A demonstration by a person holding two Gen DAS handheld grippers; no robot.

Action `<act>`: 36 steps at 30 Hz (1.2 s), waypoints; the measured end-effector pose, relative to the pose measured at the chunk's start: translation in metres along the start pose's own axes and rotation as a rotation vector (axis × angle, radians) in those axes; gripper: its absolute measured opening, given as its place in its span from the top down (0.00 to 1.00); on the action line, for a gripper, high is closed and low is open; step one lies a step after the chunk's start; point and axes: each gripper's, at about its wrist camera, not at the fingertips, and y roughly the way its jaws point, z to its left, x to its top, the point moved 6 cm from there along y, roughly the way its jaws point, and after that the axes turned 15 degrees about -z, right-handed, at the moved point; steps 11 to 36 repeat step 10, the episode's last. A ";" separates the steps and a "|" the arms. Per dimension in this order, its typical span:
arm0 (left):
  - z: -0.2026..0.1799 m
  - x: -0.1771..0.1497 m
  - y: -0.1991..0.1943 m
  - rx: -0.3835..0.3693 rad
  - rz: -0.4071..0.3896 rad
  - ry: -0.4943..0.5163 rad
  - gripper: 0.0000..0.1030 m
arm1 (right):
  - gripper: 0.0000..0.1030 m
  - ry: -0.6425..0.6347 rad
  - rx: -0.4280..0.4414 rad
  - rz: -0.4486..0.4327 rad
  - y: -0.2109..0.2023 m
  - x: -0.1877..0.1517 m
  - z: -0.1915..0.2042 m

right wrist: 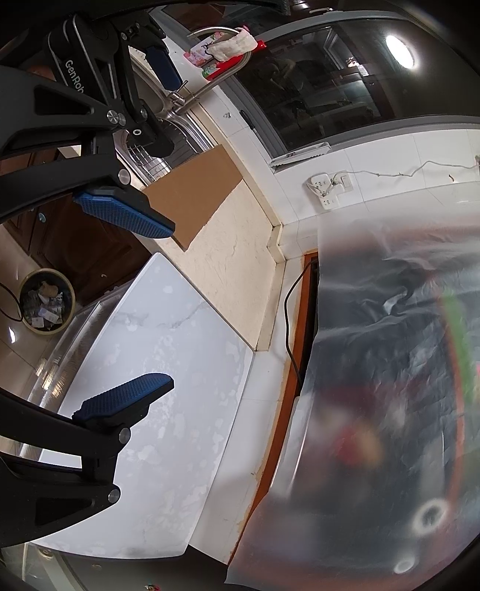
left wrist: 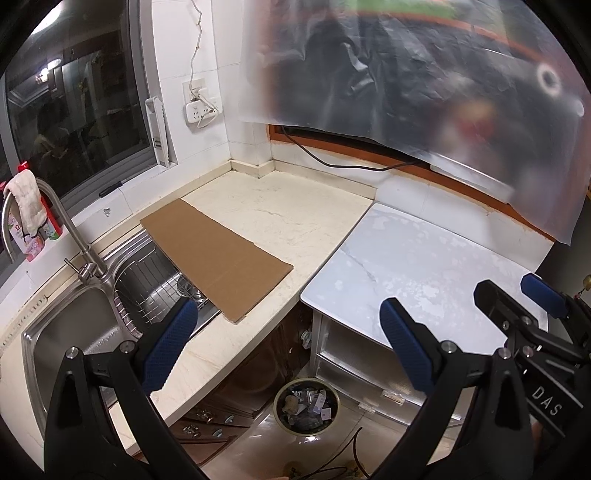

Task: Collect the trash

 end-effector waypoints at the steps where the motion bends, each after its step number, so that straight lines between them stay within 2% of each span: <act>1: 0.001 0.000 0.000 0.000 -0.001 0.001 0.05 | 0.25 0.001 -0.001 0.000 0.000 0.000 0.000; 36: 0.008 -0.001 -0.001 -0.007 0.001 0.005 0.05 | 0.25 0.004 -0.003 0.003 -0.001 -0.003 0.001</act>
